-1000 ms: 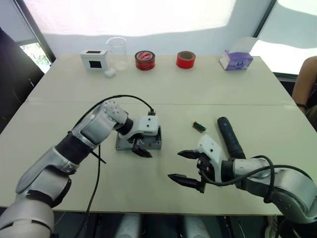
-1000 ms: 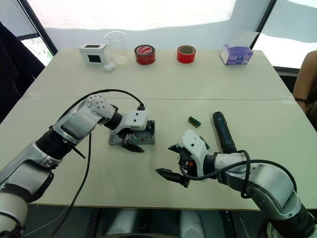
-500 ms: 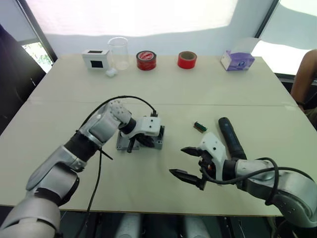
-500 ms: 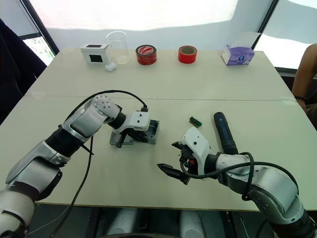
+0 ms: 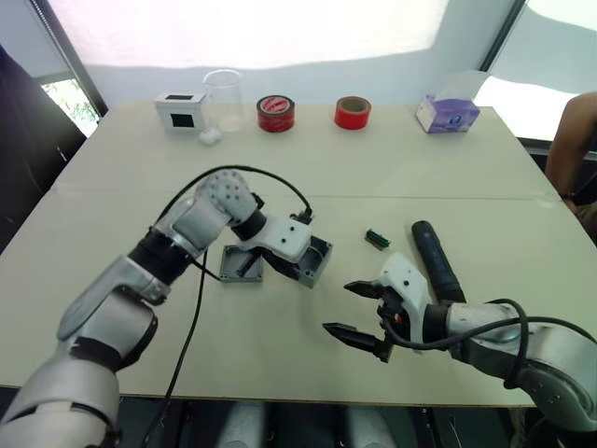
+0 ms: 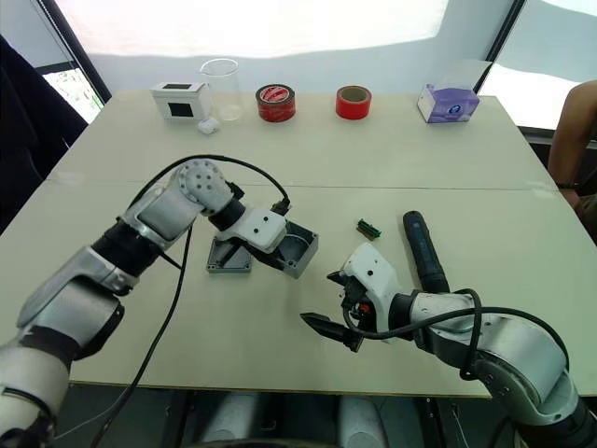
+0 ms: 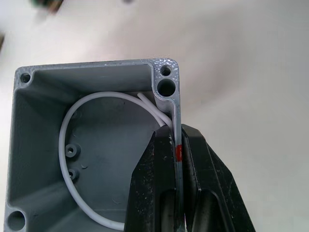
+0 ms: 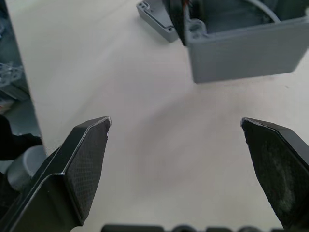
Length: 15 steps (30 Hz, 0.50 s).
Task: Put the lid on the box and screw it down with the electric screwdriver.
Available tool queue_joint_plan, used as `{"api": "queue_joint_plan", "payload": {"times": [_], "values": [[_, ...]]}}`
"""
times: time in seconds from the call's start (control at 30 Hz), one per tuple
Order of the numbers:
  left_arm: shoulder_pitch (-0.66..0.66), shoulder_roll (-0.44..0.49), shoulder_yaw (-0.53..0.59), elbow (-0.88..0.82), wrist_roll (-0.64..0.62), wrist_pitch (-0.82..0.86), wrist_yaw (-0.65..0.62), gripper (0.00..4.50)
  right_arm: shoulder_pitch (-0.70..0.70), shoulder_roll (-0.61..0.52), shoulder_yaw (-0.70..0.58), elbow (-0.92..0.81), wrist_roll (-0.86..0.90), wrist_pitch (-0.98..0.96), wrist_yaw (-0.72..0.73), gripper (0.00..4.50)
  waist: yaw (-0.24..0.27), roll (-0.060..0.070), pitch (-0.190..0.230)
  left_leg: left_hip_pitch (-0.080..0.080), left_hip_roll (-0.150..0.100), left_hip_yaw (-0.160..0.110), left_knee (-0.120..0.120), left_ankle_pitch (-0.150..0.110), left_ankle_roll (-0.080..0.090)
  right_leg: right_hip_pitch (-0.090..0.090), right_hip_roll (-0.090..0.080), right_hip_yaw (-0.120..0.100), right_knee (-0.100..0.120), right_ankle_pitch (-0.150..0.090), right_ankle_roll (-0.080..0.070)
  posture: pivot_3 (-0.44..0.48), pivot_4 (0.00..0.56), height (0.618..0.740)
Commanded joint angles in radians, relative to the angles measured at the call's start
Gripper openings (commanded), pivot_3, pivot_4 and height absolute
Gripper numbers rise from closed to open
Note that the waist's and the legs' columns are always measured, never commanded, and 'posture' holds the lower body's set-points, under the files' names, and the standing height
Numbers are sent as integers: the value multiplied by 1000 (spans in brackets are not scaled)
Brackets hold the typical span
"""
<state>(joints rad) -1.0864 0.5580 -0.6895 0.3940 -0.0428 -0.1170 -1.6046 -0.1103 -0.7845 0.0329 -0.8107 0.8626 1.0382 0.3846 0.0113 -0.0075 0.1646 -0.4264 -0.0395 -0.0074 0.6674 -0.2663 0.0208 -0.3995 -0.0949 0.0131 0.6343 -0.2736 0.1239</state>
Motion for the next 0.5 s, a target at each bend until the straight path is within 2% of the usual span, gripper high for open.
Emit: {"api": "queue_joint_plan", "payload": {"times": [0.03,0.23,0.33,0.4,0.43,0.5], "values": [[-46,-47,-45,148,4,-152,-10,35,12,14,-26,-50,-6,-17,-21,4500,0,0,0,0,0,0,0,0,0,0,0,0,0,0,0,0,150,740],[-111,-146,-73,357,28,-276,-10,35,66,27,-22,-98,-36,-18,-64,4500,2,-1,1,-1,0,0,1,0,0,0,0,0,0,0,0,0,150,740],[-122,-161,-107,405,16,-308,-10,35,83,34,-16,-115,-37,-12,-78,4500,0,-1,1,-1,0,0,1,0,1,0,0,0,0,0,0,0,150,740],[-123,-149,-135,390,-23,-300,-10,668,80,36,-17,-121,-32,-6,-83,4500,-3,-1,1,-1,0,0,1,0,1,0,1,0,0,0,1,0,150,740],[-125,-144,-146,383,-39,-296,-10,837,78,36,-18,-121,-30,-4,-85,4500,-4,-1,1,-1,0,0,1,0,1,0,1,0,0,0,1,0,150,740],[-127,-125,-170,360,-72,-278,-10,1658,69,35,-19,-120,-24,2,-85,4500,-5,-1,1,-1,0,0,1,0,1,-1,1,0,1,0,1,0,150,740]]}}
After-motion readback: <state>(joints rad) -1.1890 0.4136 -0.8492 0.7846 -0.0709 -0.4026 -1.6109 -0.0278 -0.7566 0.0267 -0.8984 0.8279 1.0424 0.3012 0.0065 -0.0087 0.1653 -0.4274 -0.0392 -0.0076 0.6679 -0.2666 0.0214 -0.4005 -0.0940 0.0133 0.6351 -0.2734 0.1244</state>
